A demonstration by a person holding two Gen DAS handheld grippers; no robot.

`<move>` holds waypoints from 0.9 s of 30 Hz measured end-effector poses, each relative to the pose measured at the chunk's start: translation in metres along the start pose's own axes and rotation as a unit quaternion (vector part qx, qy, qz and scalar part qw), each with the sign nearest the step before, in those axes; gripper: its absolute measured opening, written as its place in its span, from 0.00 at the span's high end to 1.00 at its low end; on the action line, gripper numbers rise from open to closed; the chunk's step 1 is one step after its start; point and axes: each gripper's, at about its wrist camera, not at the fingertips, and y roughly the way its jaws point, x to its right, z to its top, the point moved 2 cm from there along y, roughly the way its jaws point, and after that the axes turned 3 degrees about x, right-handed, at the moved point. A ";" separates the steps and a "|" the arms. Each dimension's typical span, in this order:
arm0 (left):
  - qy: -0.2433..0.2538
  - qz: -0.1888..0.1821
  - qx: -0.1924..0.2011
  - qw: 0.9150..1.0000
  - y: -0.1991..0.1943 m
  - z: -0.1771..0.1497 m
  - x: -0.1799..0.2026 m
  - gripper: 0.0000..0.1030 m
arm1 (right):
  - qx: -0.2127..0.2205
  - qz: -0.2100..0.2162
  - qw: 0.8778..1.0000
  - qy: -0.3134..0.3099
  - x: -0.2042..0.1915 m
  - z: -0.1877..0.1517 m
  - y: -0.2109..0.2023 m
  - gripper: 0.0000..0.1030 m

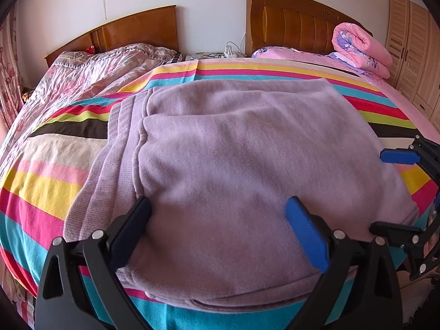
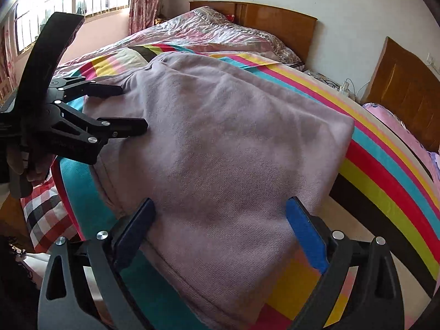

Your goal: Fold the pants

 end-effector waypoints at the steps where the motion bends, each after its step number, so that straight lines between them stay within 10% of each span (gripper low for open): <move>1: 0.000 0.000 0.003 1.000 0.000 -0.001 0.000 0.04 | -0.006 0.003 1.000 0.004 0.001 -0.001 -0.002 0.10; 7: -0.033 0.031 0.022 0.999 -0.019 0.001 0.004 0.04 | -0.020 -0.003 1.000 0.020 -0.003 -0.024 -0.025 0.09; 18: -0.086 0.171 0.091 0.977 -0.150 -0.018 0.054 0.01 | 0.113 -0.109 0.980 0.121 -0.010 -0.069 -0.155 0.05; 27: -0.089 0.121 0.095 0.984 -0.159 -0.035 0.086 0.01 | 0.129 -0.133 0.971 0.150 -0.014 -0.079 -0.171 0.05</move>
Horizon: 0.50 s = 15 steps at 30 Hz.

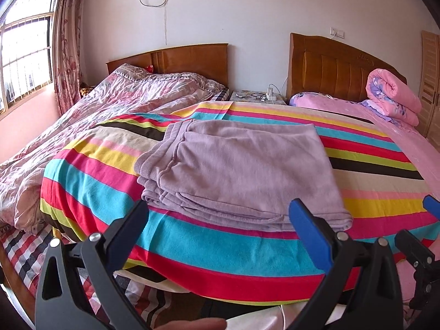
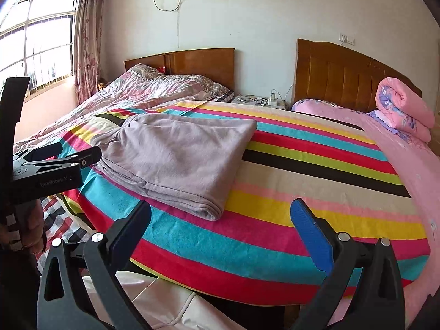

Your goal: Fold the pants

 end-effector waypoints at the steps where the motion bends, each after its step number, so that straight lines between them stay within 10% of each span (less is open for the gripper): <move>1: 0.006 0.000 0.001 1.000 0.001 -0.002 0.004 0.01 | 0.001 -0.002 1.000 0.004 0.001 -0.001 -0.001 0.05; 15: 0.014 -0.003 0.006 1.000 0.000 -0.004 0.006 0.01 | 0.000 -0.010 1.000 0.017 0.004 -0.003 0.000 0.05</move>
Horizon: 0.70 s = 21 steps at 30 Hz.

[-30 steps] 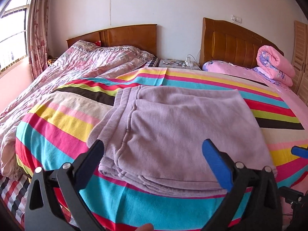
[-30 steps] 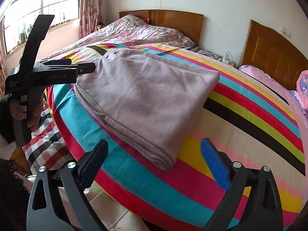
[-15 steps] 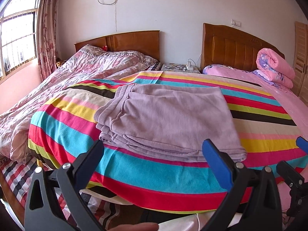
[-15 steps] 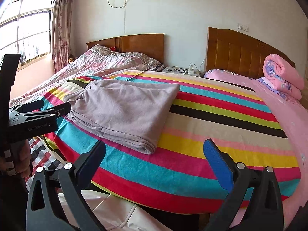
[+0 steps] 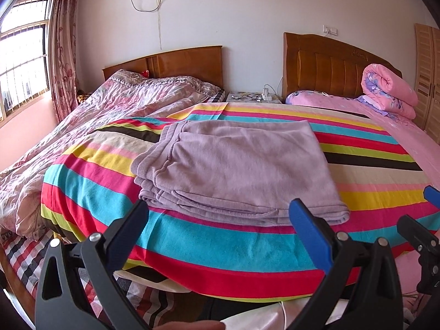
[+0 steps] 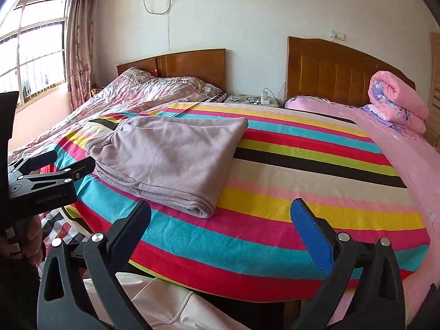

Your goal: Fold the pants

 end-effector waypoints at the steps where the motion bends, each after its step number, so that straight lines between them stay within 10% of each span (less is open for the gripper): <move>1: 0.000 0.000 -0.001 1.000 0.000 0.000 0.000 0.01 | 0.000 0.000 1.000 0.000 0.000 0.000 0.000 0.05; 21: 0.000 0.000 -0.003 1.000 0.002 -0.001 0.000 0.01 | -0.002 0.001 1.000 0.000 -0.001 -0.001 0.001 0.05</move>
